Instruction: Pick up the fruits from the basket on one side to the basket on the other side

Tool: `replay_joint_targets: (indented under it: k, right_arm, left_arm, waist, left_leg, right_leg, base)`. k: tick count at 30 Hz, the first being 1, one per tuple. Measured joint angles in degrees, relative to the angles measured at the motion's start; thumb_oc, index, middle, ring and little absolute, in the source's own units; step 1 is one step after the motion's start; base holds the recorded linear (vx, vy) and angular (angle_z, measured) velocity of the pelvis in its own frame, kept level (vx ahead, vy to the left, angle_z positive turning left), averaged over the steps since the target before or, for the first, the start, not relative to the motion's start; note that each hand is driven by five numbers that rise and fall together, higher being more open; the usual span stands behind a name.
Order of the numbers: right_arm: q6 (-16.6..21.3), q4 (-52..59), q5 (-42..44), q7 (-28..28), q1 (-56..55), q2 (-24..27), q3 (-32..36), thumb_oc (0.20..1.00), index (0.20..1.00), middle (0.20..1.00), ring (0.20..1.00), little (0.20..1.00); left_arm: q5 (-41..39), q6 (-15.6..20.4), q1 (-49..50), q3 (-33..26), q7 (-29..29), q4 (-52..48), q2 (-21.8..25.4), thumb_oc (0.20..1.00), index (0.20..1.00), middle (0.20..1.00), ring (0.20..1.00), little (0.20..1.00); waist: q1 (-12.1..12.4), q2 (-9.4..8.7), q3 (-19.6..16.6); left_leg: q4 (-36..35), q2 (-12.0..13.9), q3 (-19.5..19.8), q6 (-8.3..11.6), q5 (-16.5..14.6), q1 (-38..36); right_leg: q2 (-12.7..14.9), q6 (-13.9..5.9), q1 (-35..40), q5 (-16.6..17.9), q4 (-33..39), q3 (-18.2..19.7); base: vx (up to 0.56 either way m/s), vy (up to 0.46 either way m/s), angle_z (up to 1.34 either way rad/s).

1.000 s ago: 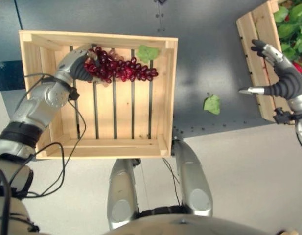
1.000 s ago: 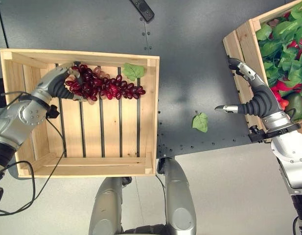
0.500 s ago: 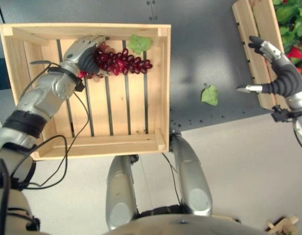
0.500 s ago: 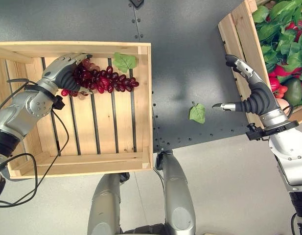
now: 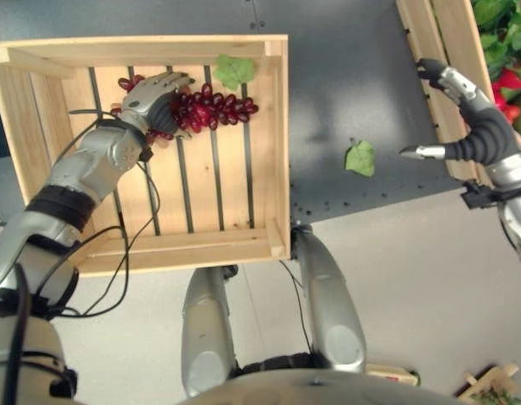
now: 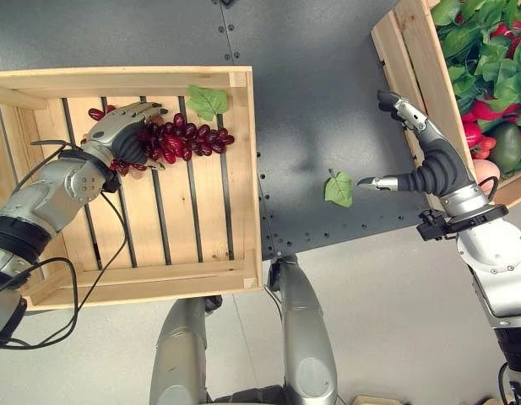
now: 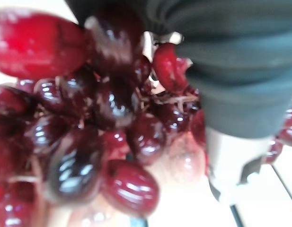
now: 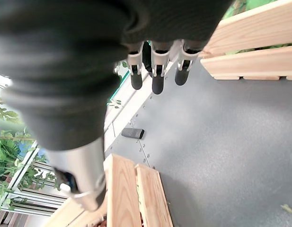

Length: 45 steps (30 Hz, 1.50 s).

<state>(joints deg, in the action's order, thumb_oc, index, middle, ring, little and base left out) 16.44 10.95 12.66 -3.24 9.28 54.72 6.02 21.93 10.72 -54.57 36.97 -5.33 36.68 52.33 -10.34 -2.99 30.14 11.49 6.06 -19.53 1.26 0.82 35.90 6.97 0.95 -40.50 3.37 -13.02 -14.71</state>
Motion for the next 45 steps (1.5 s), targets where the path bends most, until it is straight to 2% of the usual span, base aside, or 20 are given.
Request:
replay_joint_targets:
  k: [7, 22, 33, 34, 35, 36, 37, 45]
  right_arm:
    - [0.13, 0.03, 0.07, 0.05, -0.29, -0.29, 0.06, 1.000, 1.000, 1.000, 1.000, 1.000]
    - [0.29, 0.22, 0.49, 0.13, 0.23, -0.45, 0.20, 1.000, 1.000, 1.000, 1.000, 1.000]
    - [0.15, 0.22, 1.56, -0.07, 0.63, -0.45, 0.18, 1.000, 1.000, 1.000, 1.000, 1.000]
    - [0.14, 0.20, 1.58, -0.09, 0.62, -0.43, 0.18, 1.000, 1.000, 1.000, 1.000, 1.000]
    - [0.07, 0.20, 1.59, -0.10, 0.62, -0.36, 0.16, 1.000, 1.000, 1.000, 1.000, 1.000]
    - [-0.03, 0.20, 1.61, -0.17, 0.67, -0.32, 0.16, 1.000, 1.000, 1.000, 1.000, 1.000]
    - [-0.07, 0.20, 1.67, -0.23, 0.70, -0.25, 0.08, 1.000, 1.000, 1.000, 1.000, 1.000]
    - [-0.59, 0.18, 2.22, -1.23, 0.76, 0.08, 0.03, 1.000, 1.000, 1.000, 1.000, 1.000]
  left_arm:
    - [2.31, -0.02, -0.01, -2.30, 0.12, 0.92, -1.74, 1.000, 1.000, 1.000, 1.000, 1.000]
    - [4.31, 0.16, -0.24, -2.47, -1.18, 2.75, -2.83, 1.000, 1.000, 1.000, 1.000, 1.000]
    - [6.47, -0.30, -0.59, -2.29, 1.88, 3.32, -2.91, 1.000, 1.000, 1.000, 1.000, 1.000]
    - [6.58, -0.36, -0.68, -2.21, 2.52, 3.76, -3.02, 0.784, 0.784, 0.784, 0.784, 0.784]
    - [6.62, -0.39, -0.75, -2.03, 2.84, 3.76, -3.02, 0.721, 0.721, 0.721, 0.721, 0.721]
    - [6.71, -0.42, -0.78, -2.00, 3.24, 4.33, -3.25, 0.272, 0.272, 0.272, 0.272, 0.272]
    - [6.73, -0.55, -0.91, -2.04, 3.25, 4.64, -3.44, 0.200, 0.200, 0.200, 0.200, 0.200]
    - [8.93, -1.55, -2.05, -2.04, 3.72, 5.70, -3.92, 0.200, 0.200, 0.200, 0.200, 0.200]
  waist:
    - [0.13, -0.03, -0.12]
    - [0.16, -0.24, -0.54]
    - [0.30, -0.03, -1.82]
    - [0.32, 0.04, -2.44]
    - [0.24, 0.00, -2.57]
    - [0.56, 0.16, -2.89]
    - [0.45, 0.23, -3.05]
    - [1.03, 0.59, -3.40]
  left_leg:
    - [1.47, 0.10, 0.52, -0.32, -0.29, 2.01]
    - [2.36, 0.23, 0.74, -0.36, -0.59, 2.62]
    - [2.33, 0.25, 0.71, -0.35, -0.59, 2.71]
    - [2.33, 0.24, 0.63, -0.34, -0.61, 2.87]
    - [2.34, 0.25, 0.60, -0.28, -0.65, 2.81]
    - [2.30, 0.22, 0.58, -0.29, -0.59, 2.88]
    - [2.25, 0.22, 0.65, -0.22, -0.68, 2.80]
    - [2.29, 0.28, 0.72, -0.03, -0.80, 2.67]
  right_leg:
    - [-0.14, -0.24, -0.86, 0.88, 0.61, 0.05]
    - [-0.42, -0.36, -0.77, 1.42, 1.38, 0.60]
    - [-0.48, -0.36, -0.96, 1.41, 1.41, 0.56]
    - [-0.47, -0.34, -1.26, 1.42, 1.28, 0.56]
    - [-0.50, -0.34, -1.20, 1.42, 1.46, 0.64]
    - [-0.52, -0.24, -1.36, 1.50, 1.34, 0.76]
    - [-0.56, -0.29, -1.36, 1.45, 1.36, 0.81]
    - [-0.73, -0.23, -1.56, 1.48, 1.30, 1.32]
  base:
    - [0.00, -0.001, 0.01]
    - [0.00, -0.001, 0.00]
    - [-0.01, -0.002, 0.00]
    - [-0.08, -0.014, -0.03]
    - [0.07, 0.012, -0.05]
    - [0.00, -0.008, -0.06]
    - [0.01, -0.011, -0.05]
    - [0.00, -0.004, -0.04]
